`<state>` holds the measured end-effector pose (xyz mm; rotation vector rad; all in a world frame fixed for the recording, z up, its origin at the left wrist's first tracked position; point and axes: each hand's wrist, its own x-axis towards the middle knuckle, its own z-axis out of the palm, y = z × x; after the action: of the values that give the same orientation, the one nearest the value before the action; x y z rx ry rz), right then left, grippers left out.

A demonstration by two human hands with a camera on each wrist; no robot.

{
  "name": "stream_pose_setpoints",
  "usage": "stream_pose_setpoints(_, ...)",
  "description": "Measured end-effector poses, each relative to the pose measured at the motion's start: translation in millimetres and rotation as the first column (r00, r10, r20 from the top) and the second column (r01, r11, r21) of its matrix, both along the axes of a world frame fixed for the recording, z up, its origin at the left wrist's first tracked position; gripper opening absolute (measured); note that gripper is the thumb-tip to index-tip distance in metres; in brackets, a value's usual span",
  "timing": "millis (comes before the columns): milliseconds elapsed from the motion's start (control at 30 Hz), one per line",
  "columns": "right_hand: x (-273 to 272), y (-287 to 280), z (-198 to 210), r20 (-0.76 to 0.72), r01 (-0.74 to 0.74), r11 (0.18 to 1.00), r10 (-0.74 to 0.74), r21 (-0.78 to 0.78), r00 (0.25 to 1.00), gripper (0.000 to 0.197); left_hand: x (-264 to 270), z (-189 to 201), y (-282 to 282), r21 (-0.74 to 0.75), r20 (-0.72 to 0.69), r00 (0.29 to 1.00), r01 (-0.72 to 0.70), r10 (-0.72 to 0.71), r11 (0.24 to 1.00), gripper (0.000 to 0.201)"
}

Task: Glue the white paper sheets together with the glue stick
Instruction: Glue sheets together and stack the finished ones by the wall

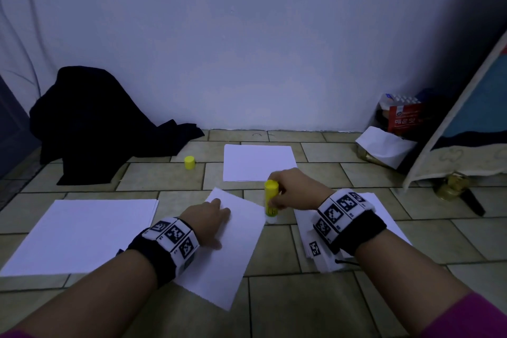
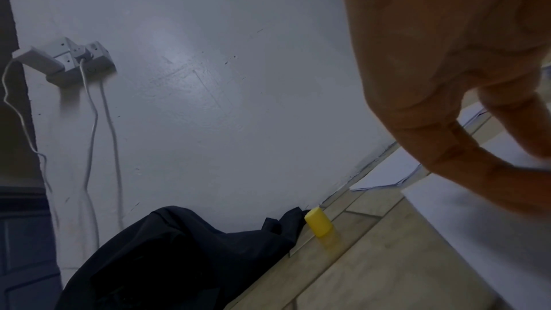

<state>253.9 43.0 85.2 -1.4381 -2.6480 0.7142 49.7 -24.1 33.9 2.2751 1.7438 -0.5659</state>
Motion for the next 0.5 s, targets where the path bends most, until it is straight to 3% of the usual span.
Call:
stream_pose_setpoints(133,-7,7,-3,-0.175,0.131,0.991,-0.132,-0.019,0.976,0.025,-8,-1,-3,0.055,0.053,0.999,-0.002,-0.001,0.998,0.068)
stream_pose_setpoints(267,-21,13,-11,-0.237,0.173,0.984,-0.177,-0.038,0.955,0.023,-15,-2,-6,0.015,0.148,0.989,-0.013,0.011,1.0,0.067)
stream_pose_setpoints(500,-44,23,-15,-0.242,0.176,0.984,-0.169,0.005,0.955,0.027,-17,1,-7,0.049,0.054,0.997,-0.05,0.047,0.998,0.057)
